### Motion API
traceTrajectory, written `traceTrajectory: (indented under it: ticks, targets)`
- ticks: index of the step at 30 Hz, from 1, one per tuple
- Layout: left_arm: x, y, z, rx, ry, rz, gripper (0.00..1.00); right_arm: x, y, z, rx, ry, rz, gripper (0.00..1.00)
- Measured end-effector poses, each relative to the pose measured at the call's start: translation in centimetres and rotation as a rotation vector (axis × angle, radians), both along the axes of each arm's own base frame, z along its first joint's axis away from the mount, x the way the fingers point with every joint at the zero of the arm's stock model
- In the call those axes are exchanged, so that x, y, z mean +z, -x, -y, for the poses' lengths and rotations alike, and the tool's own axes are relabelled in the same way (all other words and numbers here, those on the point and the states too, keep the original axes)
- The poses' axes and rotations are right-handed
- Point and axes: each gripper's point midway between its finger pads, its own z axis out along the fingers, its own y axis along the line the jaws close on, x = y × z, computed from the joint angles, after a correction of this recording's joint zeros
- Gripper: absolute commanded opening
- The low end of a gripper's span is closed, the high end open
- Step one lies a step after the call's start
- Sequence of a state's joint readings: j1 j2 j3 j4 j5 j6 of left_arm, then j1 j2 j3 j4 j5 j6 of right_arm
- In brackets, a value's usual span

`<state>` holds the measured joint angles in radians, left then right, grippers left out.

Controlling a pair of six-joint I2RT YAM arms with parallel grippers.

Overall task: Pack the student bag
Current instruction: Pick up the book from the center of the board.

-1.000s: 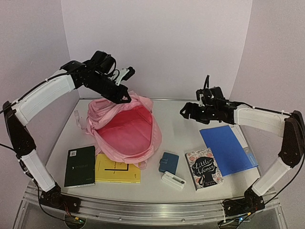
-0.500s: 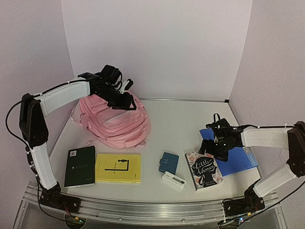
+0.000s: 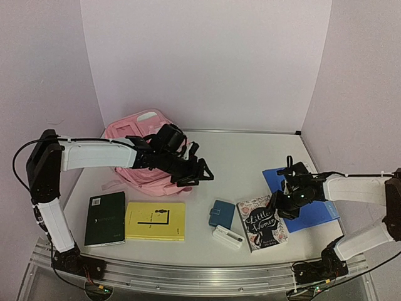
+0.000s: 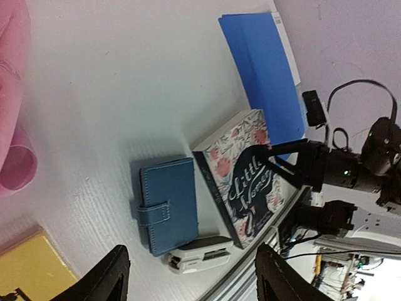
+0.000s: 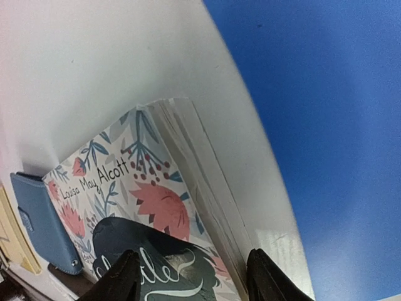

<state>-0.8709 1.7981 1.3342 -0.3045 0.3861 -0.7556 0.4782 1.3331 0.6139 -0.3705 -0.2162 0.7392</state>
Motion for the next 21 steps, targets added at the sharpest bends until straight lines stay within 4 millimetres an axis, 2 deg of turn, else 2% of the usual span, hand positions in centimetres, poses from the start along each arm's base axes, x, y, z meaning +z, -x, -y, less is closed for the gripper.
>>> traceTrajectory:
  ticks: [3, 5, 12, 15, 21]
  targets:
    - [0.1, -0.2, 1.8, 0.017, 0.068, -0.064, 0.66, 0.3, 0.2, -1.1, 0.026, -0.058, -0.009, 0.46]
    - [-0.6, 0.0, 3.4, 0.004, 0.104, -0.109, 0.65, 0.6, 0.2, -1.7, 0.037, -0.092, -0.012, 0.44]
    - [-6.2, 3.6, 7.0, -0.087, 0.097, -0.309, 0.61, 1.2, 0.2, -3.1, 0.065, -0.168, -0.011, 0.42]
    - [-7.7, 4.9, 8.1, -0.124, 0.083, -0.358, 0.61, 1.1, 0.4, -3.3, 0.074, -0.185, -0.015, 0.43]
    - [-8.4, 6.8, 8.8, -0.17, 0.078, -0.408, 0.6, 0.5, 1.1, -3.5, 0.092, -0.198, -0.041, 0.45]
